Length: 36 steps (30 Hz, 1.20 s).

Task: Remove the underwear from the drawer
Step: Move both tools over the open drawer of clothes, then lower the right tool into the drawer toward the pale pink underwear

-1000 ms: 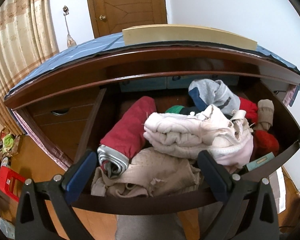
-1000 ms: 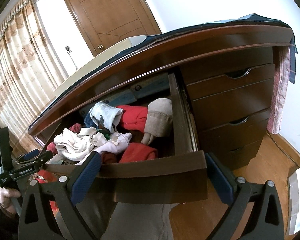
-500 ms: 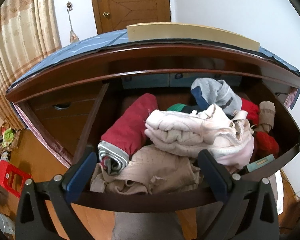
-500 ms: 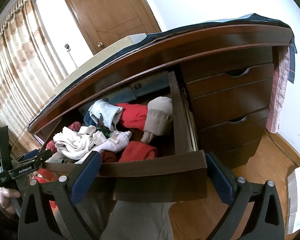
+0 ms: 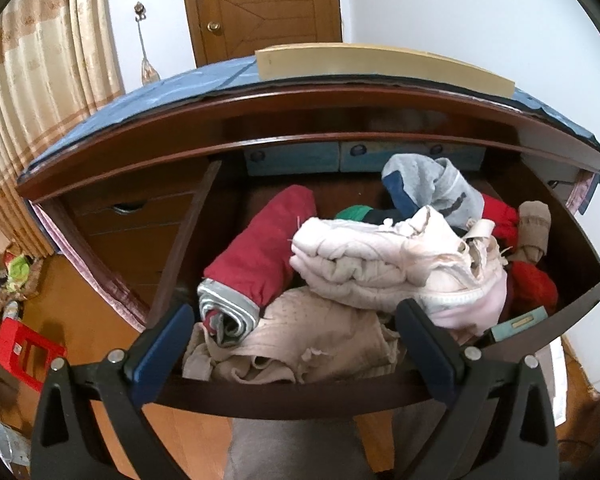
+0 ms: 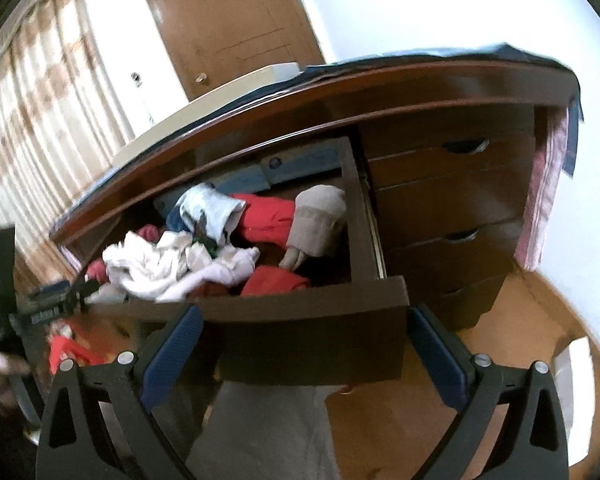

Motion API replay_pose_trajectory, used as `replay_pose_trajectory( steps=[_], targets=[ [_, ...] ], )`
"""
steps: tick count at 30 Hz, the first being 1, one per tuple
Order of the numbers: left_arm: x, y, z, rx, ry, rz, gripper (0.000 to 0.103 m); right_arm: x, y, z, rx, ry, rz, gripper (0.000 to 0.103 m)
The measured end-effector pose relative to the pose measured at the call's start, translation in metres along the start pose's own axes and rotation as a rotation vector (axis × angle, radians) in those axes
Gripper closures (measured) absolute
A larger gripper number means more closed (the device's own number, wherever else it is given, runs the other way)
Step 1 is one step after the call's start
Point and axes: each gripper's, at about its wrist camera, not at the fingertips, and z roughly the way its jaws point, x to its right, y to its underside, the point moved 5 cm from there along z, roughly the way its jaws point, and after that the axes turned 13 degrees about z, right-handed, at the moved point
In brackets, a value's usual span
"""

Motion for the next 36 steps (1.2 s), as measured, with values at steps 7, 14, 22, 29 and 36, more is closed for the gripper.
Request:
replay_pose_trajectory(
  steps=[7,14,22,29,36],
  targets=[
    [-0.001,-0.010,0.002,0.005,-0.041,0.089,0.001,-0.044,-0.035,-0.022,0.171,-0.014,-0.156,0.004],
    [-0.009,-0.020,0.013,-0.014,-0.069,0.098,0.001,-0.066,-0.045,0.053,-0.048,0.055,-0.211,0.026],
    [-0.013,-0.017,0.029,-0.058,-0.041,0.086,0.000,-0.051,-0.029,0.103,-0.251,0.185,-0.163,0.029],
    [-0.013,-0.016,0.029,-0.091,-0.048,0.088,0.000,-0.057,-0.012,0.113,-0.328,0.254,-0.220,0.029],
    [-0.016,-0.013,0.027,-0.100,-0.057,0.070,0.000,-0.055,-0.015,0.113,-0.380,0.309,-0.197,0.029]
  ],
)
